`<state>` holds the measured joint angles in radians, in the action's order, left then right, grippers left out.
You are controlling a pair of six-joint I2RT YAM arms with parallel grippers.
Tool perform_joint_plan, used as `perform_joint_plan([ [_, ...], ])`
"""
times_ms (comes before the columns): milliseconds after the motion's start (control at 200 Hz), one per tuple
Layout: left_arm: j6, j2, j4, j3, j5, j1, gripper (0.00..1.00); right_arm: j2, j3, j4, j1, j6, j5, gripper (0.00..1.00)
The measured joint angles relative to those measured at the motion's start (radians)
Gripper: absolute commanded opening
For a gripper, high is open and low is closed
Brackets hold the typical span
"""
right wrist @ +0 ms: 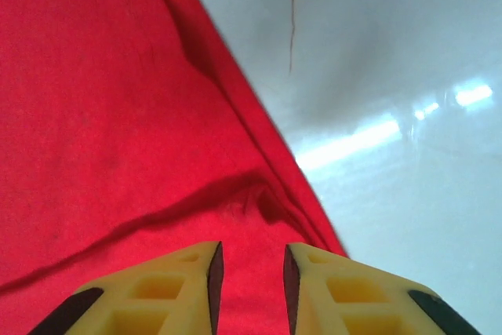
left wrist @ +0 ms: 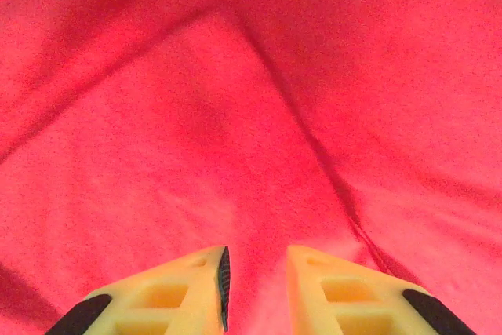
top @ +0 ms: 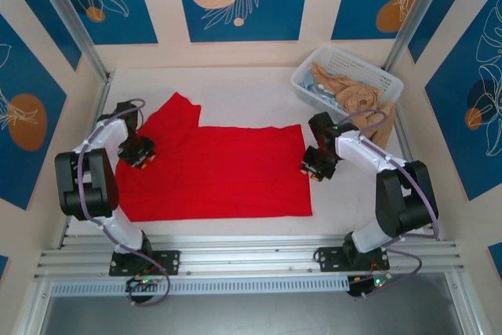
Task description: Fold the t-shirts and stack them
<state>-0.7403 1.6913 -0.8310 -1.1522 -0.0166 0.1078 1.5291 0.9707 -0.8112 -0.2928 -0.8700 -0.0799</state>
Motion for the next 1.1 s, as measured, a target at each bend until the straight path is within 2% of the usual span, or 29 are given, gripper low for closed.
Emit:
perform_joint_plan([
  [290,0.044,0.012,-0.027,-0.019,-0.01,-0.016,0.25,0.086,-0.025,0.079,0.038,0.086,0.103,0.33],
  [505,0.045,0.038,-0.03,-0.07,-0.01,-0.016,0.25,0.086,-0.041,0.082,0.037,0.085,0.114,0.32],
  [585,0.045,0.042,-0.031,-0.081,-0.01,-0.016,0.25,0.087,-0.049,0.081,0.037,0.084,0.114,0.24],
  [685,0.046,0.047,-0.041,-0.097,-0.01,-0.016,0.25,0.095,-0.049,0.078,0.037,0.079,0.105,0.0],
  [895,0.068,0.052,-0.066,-0.186,-0.01,-0.016,0.31,0.094,-0.019,0.008,0.038,0.055,0.013,0.02],
  [935,0.068,0.06,-0.065,-0.218,-0.01,-0.016,0.32,0.089,-0.009,-0.002,0.038,0.055,-0.003,0.06],
  [1035,0.066,0.102,-0.051,-0.318,-0.016,-0.016,0.36,0.08,0.037,-0.024,0.038,0.056,-0.034,0.23],
  [1100,0.061,0.142,-0.023,-0.379,-0.029,-0.016,0.38,0.079,0.074,-0.022,0.038,0.059,-0.047,0.3],
])
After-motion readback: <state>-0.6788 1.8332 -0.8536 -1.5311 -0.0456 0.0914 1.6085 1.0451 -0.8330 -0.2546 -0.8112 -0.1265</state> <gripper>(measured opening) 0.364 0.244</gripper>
